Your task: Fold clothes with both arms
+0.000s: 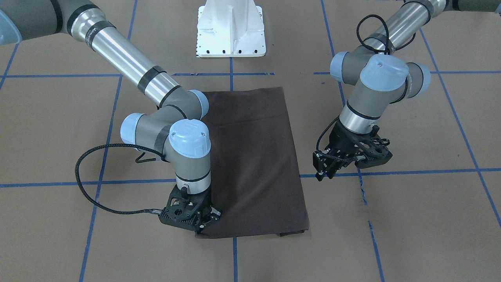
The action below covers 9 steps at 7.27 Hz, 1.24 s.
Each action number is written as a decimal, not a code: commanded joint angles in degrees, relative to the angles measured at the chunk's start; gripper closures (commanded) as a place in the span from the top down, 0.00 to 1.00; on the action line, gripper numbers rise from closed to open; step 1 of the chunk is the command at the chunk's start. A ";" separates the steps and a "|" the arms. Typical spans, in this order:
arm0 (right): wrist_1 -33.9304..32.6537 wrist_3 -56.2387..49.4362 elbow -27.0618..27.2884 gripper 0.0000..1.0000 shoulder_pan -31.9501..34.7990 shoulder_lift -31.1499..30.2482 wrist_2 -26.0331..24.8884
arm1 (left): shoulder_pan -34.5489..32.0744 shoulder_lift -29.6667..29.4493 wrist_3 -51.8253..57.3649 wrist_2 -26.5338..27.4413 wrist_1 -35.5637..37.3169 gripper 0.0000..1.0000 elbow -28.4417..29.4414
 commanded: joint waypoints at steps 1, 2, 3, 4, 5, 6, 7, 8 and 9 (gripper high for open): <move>0.84 -0.18 0.00 0.57 0.17 -0.31 0.05 | 0.00 0.08 0.00 0.00 0.00 0.42 -0.05; 1.01 -0.18 0.26 0.59 0.52 -0.31 1.01 | 0.00 0.17 0.00 0.00 0.00 0.42 -0.05; 1.01 0.17 2.53 0.71 0.96 -0.57 2.67 | 0.00 0.17 0.00 0.00 0.09 0.42 -0.05; 0.84 1.82 11.25 0.73 0.62 -5.70 3.13 | 0.00 0.08 0.00 0.00 0.09 0.42 -0.57; 0.14 4.97 23.26 0.75 -1.82 -13.67 4.70 | 0.00 0.26 0.00 -0.09 0.09 0.42 -0.84; -2.39 10.75 33.21 0.75 -4.46 -20.10 4.71 | 0.00 0.26 0.00 -0.09 0.09 0.42 -1.01; -7.98 13.94 40.53 0.75 -7.62 -22.95 4.45 | -0.08 0.26 0.00 -0.09 0.09 0.42 -1.80; -15.09 18.67 47.22 0.75 -11.22 -24.90 4.10 | 0.00 0.26 0.00 -0.17 0.52 0.42 -2.41; -16.20 24.37 52.33 0.75 -15.43 -28.83 1.40 | 0.09 0.35 0.00 -0.26 0.53 0.42 -2.42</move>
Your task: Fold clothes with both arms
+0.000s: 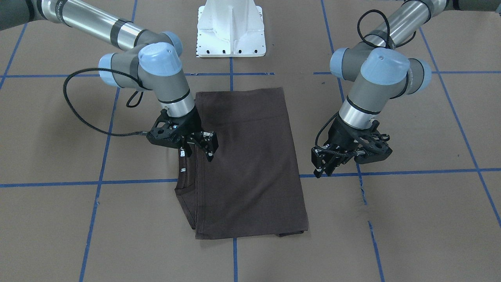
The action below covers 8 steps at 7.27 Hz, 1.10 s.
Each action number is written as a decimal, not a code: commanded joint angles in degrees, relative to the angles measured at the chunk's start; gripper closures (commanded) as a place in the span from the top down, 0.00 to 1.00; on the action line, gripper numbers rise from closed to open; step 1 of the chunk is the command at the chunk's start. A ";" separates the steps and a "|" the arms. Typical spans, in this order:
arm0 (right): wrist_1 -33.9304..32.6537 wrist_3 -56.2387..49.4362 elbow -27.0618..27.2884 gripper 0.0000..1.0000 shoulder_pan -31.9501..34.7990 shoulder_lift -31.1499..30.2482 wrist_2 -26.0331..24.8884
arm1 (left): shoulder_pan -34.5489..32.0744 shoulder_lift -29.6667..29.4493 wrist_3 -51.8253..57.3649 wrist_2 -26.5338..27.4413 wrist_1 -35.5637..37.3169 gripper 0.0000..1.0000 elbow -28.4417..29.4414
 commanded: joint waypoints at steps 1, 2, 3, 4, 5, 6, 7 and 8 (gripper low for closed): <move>-4.49 11.40 9.99 0.75 -8.18 -6.64 -3.91 | 0.09 0.06 0.00 -0.10 0.14 0.42 -0.39; -4.50 16.75 10.28 0.74 -10.65 -7.45 -4.63 | 0.09 -0.03 0.00 -0.10 0.05 0.42 -0.39; -4.50 18.98 10.20 0.73 -12.94 -7.54 -6.03 | 0.18 -0.03 0.00 -0.01 0.05 0.42 -0.39; -4.93 20.14 10.28 0.72 -13.92 -8.24 -6.39 | 0.09 0.06 0.00 0.08 0.05 0.42 -0.47; -7.46 20.41 10.54 0.70 -14.02 -8.33 -6.39 | 0.09 0.06 0.00 0.08 0.05 0.42 -0.47; -9.31 20.32 11.50 0.69 -13.93 -8.51 -6.22 | 0.18 -0.03 0.00 0.08 0.14 0.42 -0.65; -11.68 20.32 12.47 0.67 -14.02 -8.86 -5.95 | 0.18 0.06 0.00 0.08 0.14 0.42 -0.74; -11.79 20.41 12.48 0.66 -14.71 -8.78 -5.95 | 0.18 0.67 0.00 0.08 0.05 0.42 -0.83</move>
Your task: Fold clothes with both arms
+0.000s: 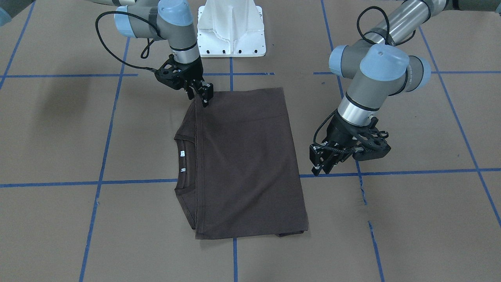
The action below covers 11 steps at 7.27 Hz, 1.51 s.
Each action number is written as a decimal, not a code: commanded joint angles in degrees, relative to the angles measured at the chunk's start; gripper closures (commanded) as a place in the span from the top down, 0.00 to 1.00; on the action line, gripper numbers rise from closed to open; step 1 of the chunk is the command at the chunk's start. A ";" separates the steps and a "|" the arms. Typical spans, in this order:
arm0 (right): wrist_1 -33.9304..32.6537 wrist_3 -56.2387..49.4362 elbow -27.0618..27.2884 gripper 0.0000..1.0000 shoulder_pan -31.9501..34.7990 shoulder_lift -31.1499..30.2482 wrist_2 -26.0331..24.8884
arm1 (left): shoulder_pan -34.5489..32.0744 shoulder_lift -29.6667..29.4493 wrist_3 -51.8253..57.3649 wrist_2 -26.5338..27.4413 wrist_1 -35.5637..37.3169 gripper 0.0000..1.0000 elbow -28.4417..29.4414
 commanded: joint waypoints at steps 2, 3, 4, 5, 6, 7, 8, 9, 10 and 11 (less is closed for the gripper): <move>-1.41 0.01 0.12 0.65 -1.66 -0.08 0.19 | 0.01 1.09 0.00 0.09 -0.06 0.42 -0.64; -1.41 0.01 -0.14 0.65 -2.01 -0.17 0.19 | 0.01 1.10 0.00 0.09 -0.06 0.42 -0.64; -1.50 -0.07 -0.23 0.64 -2.19 0.09 0.19 | -0.08 1.18 0.09 0.09 -0.06 0.42 -0.64; -1.58 -0.25 -0.23 0.63 -2.19 0.00 0.19 | -0.08 1.18 0.09 0.09 -0.06 0.42 -0.64; -1.67 -0.34 -0.32 0.62 -2.19 0.09 0.19 | -0.08 1.18 0.09 0.09 -0.06 0.42 -0.64; -1.67 -0.69 -0.50 0.62 -1.49 0.09 0.19 | 0.01 1.18 0.09 0.09 -0.06 0.42 -0.64; -1.59 -0.86 -1.11 0.62 -1.14 0.09 0.10 | 0.01 1.18 0.09 0.09 -0.06 0.42 -0.64; -1.58 -0.95 -1.63 0.62 -1.05 0.35 0.10 | -0.08 1.18 0.00 0.09 -0.06 0.42 -0.64; -1.50 -0.95 -1.90 0.62 -1.05 0.44 0.10 | 0.01 1.18 0.09 0.09 -0.06 0.42 -0.64; -1.50 -0.95 -2.51 0.59 -1.13 0.70 0.10 | -0.08 1.18 0.09 0.09 -0.06 0.42 -0.64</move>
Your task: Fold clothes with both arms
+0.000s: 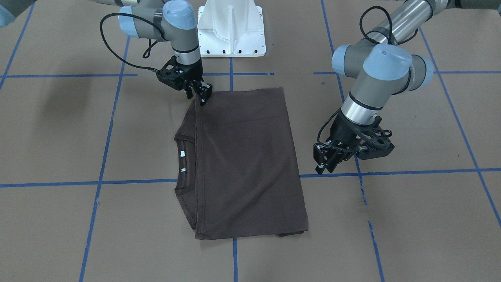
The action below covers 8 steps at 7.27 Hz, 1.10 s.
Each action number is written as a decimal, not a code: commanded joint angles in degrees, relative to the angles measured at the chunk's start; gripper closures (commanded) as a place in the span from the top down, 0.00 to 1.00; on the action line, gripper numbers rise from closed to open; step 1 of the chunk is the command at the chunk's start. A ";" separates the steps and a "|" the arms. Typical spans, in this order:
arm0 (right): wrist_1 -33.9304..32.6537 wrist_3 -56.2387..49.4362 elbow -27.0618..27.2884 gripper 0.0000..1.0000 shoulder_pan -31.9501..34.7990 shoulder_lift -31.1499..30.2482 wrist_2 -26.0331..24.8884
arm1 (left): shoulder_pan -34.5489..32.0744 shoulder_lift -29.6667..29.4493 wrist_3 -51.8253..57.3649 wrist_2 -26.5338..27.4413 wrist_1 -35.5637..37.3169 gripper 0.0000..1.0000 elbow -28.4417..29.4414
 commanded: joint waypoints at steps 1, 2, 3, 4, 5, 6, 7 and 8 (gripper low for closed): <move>-0.05 0.15 -0.54 0.23 -0.02 0.34 0.08 | -0.05 0.00 0.02 0.00 0.00 0.42 0.00; 0.03 0.16 -0.63 0.00 -0.02 0.26 0.08 | -0.05 0.17 -0.07 0.00 0.09 0.42 -0.52; -0.05 0.07 0.24 0.00 -0.11 0.34 0.17 | -0.05 1.48 0.02 0.00 0.09 0.42 -1.74; -0.23 0.07 0.86 0.00 -0.02 0.43 0.26 | 0.04 1.49 0.02 -0.09 0.09 0.42 -2.10; -0.32 -0.02 0.87 0.00 0.32 0.43 0.43 | 0.04 1.58 -0.07 0.00 0.09 0.42 -2.02; -0.58 -0.02 0.17 0.00 0.33 0.34 0.35 | 0.04 1.93 -0.07 0.00 0.09 0.42 -2.11; -0.76 0.07 0.69 0.00 0.33 0.52 0.35 | 0.04 1.93 0.02 -0.09 0.09 0.42 -2.11; -0.93 0.07 1.13 0.00 0.50 0.87 0.43 | 0.04 1.93 -0.15 -0.09 0.09 0.42 -2.19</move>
